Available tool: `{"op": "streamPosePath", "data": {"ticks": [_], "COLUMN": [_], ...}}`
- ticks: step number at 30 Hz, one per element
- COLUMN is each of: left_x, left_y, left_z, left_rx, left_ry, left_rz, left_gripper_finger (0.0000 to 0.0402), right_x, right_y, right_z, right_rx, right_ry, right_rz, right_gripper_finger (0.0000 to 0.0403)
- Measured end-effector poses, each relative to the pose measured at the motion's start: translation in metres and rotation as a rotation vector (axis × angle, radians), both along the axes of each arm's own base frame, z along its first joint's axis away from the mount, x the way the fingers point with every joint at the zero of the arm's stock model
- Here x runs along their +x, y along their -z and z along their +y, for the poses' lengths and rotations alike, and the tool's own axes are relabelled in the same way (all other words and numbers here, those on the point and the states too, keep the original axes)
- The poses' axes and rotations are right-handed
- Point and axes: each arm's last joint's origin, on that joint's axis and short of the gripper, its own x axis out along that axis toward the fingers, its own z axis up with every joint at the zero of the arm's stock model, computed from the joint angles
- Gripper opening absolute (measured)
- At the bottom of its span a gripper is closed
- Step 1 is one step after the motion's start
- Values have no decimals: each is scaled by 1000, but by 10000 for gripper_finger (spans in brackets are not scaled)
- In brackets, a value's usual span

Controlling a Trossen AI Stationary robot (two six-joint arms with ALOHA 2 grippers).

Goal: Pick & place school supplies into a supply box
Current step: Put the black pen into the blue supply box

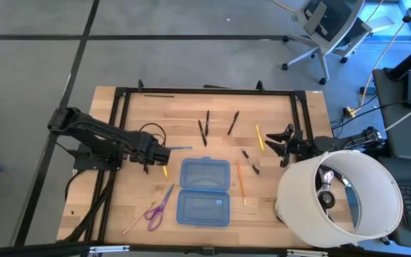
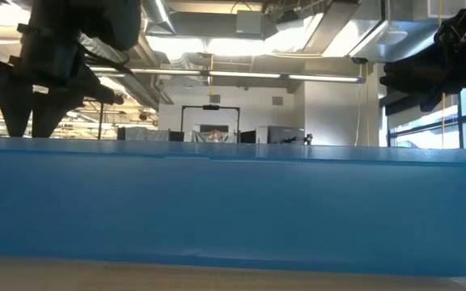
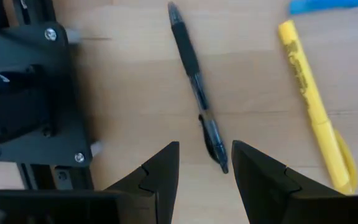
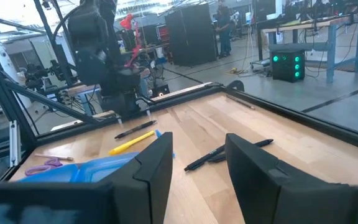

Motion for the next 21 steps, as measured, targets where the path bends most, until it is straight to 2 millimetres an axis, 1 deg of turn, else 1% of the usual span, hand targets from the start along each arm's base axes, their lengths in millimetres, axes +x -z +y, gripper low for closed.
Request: {"op": "streamPosePath", "data": {"ticks": [6,9,12,15,18,21], "left_x": [6,-2,-5,-5,-10,-12], "left_y": [8,17,27,38,47,49], "left_z": [9,17,21,21,18,14], "left_rx": [7,7,-11,-44,-49,-48], "left_ry": [50,39,12,-18,-48,-60], "left_rz": [-2,12,-58,-125,-124,-118], "left_gripper_finger": [141,141,141,141,141,141], "right_x": [0,0,0,0,0,0], "right_y": [0,0,0,0,0,0], "right_z": [0,0,0,0,0,0], "right_rx": [2,24,50,50,52,49], "right_ry": [0,-1,-2,-2,-2,-2], "right_rz": [-1,-8,-15,-16,-16,-15], "right_gripper_finger": [152,152,152,152,152,152]}}
